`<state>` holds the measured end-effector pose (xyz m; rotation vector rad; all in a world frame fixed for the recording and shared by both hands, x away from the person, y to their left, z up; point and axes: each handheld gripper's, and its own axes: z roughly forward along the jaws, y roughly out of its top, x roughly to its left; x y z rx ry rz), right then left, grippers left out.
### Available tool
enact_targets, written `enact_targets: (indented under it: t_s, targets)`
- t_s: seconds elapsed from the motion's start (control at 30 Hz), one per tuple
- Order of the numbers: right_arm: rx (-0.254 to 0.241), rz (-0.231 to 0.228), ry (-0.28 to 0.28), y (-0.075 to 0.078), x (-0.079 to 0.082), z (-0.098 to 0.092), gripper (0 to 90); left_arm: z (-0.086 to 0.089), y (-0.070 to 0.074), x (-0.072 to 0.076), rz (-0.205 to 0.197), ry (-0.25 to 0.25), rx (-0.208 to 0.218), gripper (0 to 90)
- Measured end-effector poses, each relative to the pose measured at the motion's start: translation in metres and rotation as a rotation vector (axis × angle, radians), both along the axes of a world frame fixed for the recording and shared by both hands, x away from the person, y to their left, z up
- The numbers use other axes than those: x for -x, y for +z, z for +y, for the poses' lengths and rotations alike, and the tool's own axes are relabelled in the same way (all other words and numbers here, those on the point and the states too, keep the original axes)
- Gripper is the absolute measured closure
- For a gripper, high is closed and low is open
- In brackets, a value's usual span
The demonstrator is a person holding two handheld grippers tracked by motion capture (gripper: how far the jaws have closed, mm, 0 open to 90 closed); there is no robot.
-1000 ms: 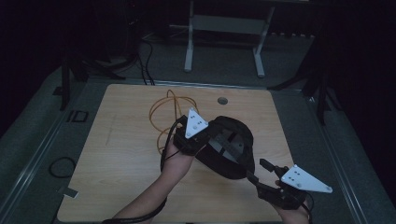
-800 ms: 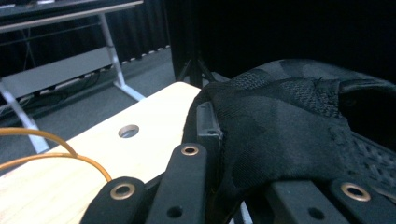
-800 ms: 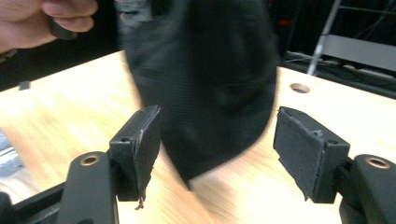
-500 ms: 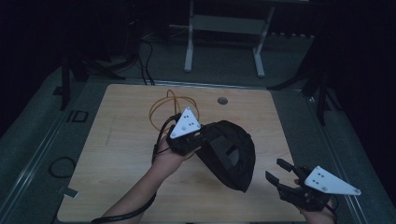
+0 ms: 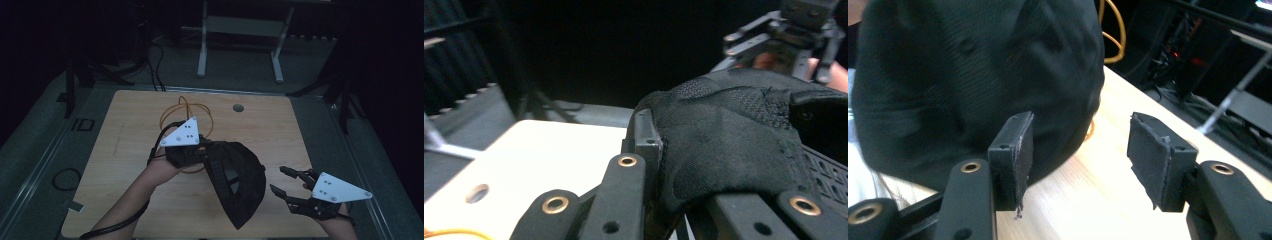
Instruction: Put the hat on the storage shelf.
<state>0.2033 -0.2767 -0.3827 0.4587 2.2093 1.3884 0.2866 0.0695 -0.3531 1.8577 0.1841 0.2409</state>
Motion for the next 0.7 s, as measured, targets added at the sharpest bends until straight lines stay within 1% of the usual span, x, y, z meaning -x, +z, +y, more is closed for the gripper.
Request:
enact_targets:
  t_s: [0.07, 0.1, 0.17, 0.23, 0.3, 0.37, 0.43, 0.5, 0.53, 0.57, 0.6, 0.63, 0.7]
  targets:
    - [0.006, -0.006, 0.052, 0.002, -0.001, 0.007, 43.4, -0.002, -0.002, 0.0, 0.009, -0.026, -0.007, 88.3]
    - [0.008, -0.014, 0.071, 0.003, -0.001, 0.01, 43.5, -0.003, -0.002, 0.0, 0.018, -0.039, -0.008, 88.3]
    - [0.02, -0.033, 0.112, 0.005, -0.002, 0.016, 43.4, -0.006, -0.003, 0.0, 0.024, -0.062, -0.005, 88.3]
    - [0.021, -0.043, 0.148, 0.006, -0.002, 0.021, 43.5, -0.009, -0.003, 0.001, 0.021, -0.076, 0.0, 88.3]
    - [0.027, -0.054, 0.163, 0.008, -0.002, 0.025, 44.6, -0.01, -0.002, 0.002, 0.025, -0.088, 0.007, 88.3]
    - [0.012, -0.051, 0.175, 0.008, -0.004, 0.026, 44.6, -0.012, -0.001, 0.001, 0.024, -0.091, 0.011, 88.3]
    - [0.009, -0.061, 0.192, 0.008, -0.004, 0.027, 46.2, -0.014, 0.0, 0.001, 0.026, -0.095, 0.022, 88.3]
    - [0.014, -0.061, 0.192, 0.008, -0.004, 0.028, 46.1, -0.016, 0.0, 0.002, 0.025, -0.108, 0.02, 88.3]
    - [0.023, -0.071, 0.186, 0.008, -0.004, 0.029, 44.4, -0.017, 0.0, 0.002, 0.023, -0.11, 0.012, 88.3]
    - [0.023, -0.071, 0.186, 0.008, -0.004, 0.029, 44.4, -0.017, 0.0, 0.002, 0.023, -0.11, 0.012, 88.3]
    - [0.033, -0.076, 0.175, 0.008, -0.004, 0.03, 43.5, -0.02, -0.001, 0.003, 0.02, -0.116, 0.011, 88.3]
    - [0.029, -0.07, 0.174, 0.008, -0.005, 0.031, 46.9, -0.021, -0.001, 0.003, 0.025, -0.116, 0.012, 88.3]
    - [0.041, -0.064, 0.192, 0.007, -0.004, 0.034, 55.4, -0.022, -0.001, 0.002, 0.025, -0.114, 0.016, 88.3]
